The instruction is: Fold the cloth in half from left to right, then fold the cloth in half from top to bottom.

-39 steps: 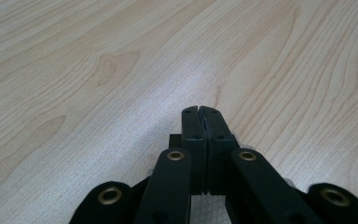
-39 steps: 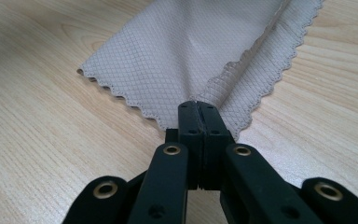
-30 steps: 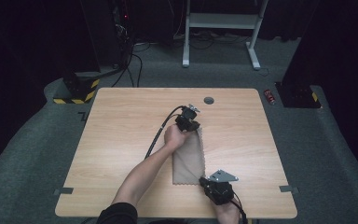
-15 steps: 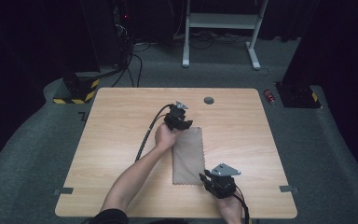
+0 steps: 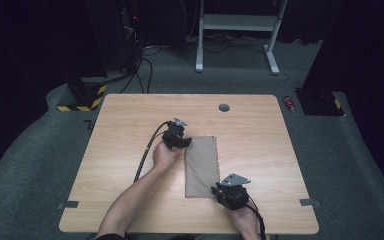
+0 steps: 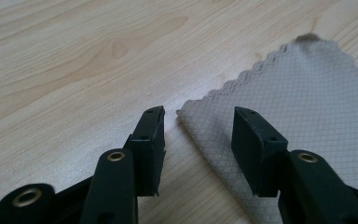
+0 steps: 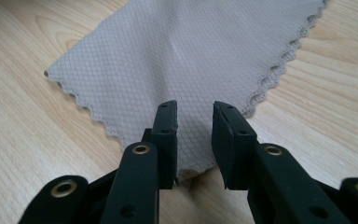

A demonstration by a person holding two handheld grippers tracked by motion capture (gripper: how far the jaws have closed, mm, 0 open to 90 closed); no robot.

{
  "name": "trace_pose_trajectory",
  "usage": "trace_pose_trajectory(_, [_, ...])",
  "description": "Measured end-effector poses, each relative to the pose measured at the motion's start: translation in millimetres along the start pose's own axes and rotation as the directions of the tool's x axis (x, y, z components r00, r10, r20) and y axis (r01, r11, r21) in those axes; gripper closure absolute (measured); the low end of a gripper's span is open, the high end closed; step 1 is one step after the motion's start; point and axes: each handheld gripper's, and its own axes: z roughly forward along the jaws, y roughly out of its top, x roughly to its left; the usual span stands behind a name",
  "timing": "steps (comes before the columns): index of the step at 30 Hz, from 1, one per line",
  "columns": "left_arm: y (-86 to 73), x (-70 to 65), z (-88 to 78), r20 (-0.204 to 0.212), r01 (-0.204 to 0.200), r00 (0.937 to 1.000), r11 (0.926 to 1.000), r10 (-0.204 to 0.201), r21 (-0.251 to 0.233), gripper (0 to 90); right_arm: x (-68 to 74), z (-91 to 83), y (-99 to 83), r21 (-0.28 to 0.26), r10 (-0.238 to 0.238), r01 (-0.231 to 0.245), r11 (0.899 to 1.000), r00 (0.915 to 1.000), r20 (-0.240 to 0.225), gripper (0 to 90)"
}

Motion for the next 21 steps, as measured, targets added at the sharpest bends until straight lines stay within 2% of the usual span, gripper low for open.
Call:
trace_pose_trajectory(6, [-0.8,1.2,2.3,-0.014,-0.009,0.9999,0.9999,0.009,-0.012,52.1,-5.1,-6.0,-6.0,0.005,-0.002,0.002,1.000,1.0000,-0.006,68.6])
trace_pose_trajectory(7, [-1.1,1.9,2.4,-0.013,-0.012,0.9998,0.9998,0.012,-0.014,49.5,-8.3,-7.4,-8.0,0.001,-0.002,0.002,1.000,0.9999,-0.012,68.4])
trace_pose_trajectory(9, [-1.2,3.7,2.3,-0.016,0.006,0.9999,0.9999,-0.006,-0.010,48.9,-9.8,-8.4,-8.9,0.001,0.004,-0.004,1.000,0.9999,-0.012,68.3])
trace_pose_trajectory(13, [0.4,3.7,-0.3,-0.032,0.008,0.9994,0.9999,-0.008,0.006,48.3,-11.9,-9.0,-9.1,0.002,0.003,-0.003,1.000,0.9999,-0.016,68.3])
trace_pose_trajectory(14, [0.2,3.7,-1.7,-0.029,0.017,0.9994,0.9999,-0.017,0.002,47.9,-11.9,-9.0,-9.0,0.004,0.003,-0.003,1.000,0.9999,-0.017,68.2])
trace_pose_trajectory(16, [-2.6,1.3,-10.7,-0.001,0.047,0.9989,0.9983,-0.047,-0.035,47.2,-12.5,-8.8,-8.8,0.003,0.004,-0.003,1.000,0.9998,-0.020,68.1])
trace_pose_trajectory(18, [-5.8,-3.4,-18.8,0.025,0.047,0.9986,0.9977,-0.046,-0.049,46.1,-14.0,-8.2,-8.3,0.000,0.002,-0.002,1.000,0.9998,-0.022,68.1])
trace_pose_trajectory(21, [-12.2,-12.7,-31.2,0.046,0.022,0.9988,0.9978,-0.019,-0.062,45.0,-13.9,-7.8,-7.2,0.007,0.013,-0.013,1.000,0.9996,-0.025,68.1])
